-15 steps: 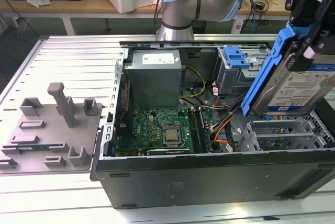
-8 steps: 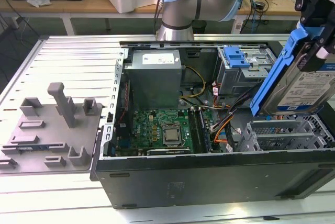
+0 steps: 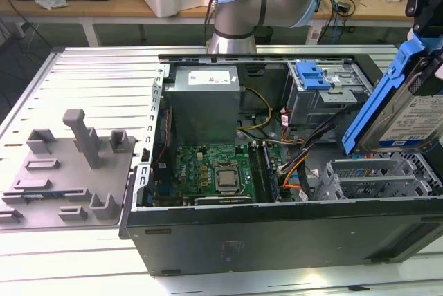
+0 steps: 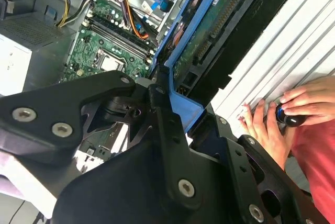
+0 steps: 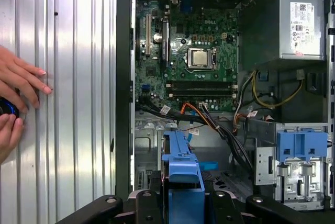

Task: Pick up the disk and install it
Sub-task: 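Insert the disk into the insertion slot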

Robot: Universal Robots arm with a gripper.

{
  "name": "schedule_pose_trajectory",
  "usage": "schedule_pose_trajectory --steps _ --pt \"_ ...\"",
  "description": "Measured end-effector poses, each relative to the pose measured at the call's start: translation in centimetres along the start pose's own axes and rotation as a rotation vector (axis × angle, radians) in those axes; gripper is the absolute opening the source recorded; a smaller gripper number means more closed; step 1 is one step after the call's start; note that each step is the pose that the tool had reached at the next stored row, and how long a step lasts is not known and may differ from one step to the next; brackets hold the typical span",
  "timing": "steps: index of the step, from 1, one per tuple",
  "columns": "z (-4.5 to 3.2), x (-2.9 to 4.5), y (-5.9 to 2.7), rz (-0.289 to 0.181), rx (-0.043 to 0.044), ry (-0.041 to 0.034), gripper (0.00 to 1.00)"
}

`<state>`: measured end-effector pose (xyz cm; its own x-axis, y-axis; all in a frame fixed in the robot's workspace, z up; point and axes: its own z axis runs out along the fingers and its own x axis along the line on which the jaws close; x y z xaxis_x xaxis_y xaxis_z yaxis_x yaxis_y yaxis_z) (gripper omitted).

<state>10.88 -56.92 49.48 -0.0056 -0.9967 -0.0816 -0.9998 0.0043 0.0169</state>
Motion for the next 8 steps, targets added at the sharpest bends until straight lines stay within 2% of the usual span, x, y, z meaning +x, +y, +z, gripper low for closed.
schedule_pose_trajectory --steps 8 --pt "0.22 -0.38 -0.04 0.000 0.0000 -0.0003 0.37"
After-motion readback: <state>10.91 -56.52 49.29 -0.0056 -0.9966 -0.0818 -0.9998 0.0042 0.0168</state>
